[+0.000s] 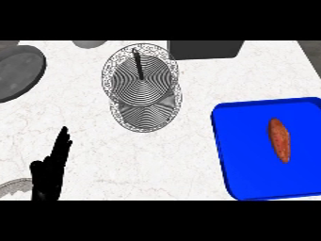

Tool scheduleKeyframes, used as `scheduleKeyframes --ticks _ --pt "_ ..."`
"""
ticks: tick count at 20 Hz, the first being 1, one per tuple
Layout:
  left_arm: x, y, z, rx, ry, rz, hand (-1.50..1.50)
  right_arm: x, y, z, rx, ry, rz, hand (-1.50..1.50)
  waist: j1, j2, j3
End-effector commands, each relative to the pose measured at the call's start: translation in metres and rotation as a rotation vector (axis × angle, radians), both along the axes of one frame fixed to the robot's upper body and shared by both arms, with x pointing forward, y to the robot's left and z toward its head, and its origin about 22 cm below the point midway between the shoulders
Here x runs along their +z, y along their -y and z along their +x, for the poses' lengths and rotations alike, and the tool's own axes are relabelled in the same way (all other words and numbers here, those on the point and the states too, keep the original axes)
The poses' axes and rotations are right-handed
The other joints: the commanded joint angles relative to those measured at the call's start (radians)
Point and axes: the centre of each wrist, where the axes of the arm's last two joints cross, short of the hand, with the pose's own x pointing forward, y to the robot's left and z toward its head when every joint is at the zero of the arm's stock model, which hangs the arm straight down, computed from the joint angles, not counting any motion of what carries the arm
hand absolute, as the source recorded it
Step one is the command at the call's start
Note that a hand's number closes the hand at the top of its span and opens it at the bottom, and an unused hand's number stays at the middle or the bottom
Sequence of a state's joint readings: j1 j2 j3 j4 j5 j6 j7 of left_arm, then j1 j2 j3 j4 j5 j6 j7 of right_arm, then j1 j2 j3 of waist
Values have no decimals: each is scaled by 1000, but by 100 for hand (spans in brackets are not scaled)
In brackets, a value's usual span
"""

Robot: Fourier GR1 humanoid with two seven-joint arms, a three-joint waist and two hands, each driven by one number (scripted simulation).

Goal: Pick the sweet potato from the tray and place it in the tiered basket

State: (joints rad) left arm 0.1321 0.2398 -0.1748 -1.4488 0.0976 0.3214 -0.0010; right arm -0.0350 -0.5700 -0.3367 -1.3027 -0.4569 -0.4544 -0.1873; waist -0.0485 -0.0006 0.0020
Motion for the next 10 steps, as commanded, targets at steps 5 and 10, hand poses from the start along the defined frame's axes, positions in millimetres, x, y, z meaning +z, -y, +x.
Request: scheduleKeyframes --ticks 5,10 --pt "-7 8 10 -21 -33 -1 0 16 10 -55 181 -382 -55 -150 24 -1 -5" --pt "-11 7 11 -31 -29 -1 0 54 -4 -52 317 -677 -223 -150 30 1 -9"
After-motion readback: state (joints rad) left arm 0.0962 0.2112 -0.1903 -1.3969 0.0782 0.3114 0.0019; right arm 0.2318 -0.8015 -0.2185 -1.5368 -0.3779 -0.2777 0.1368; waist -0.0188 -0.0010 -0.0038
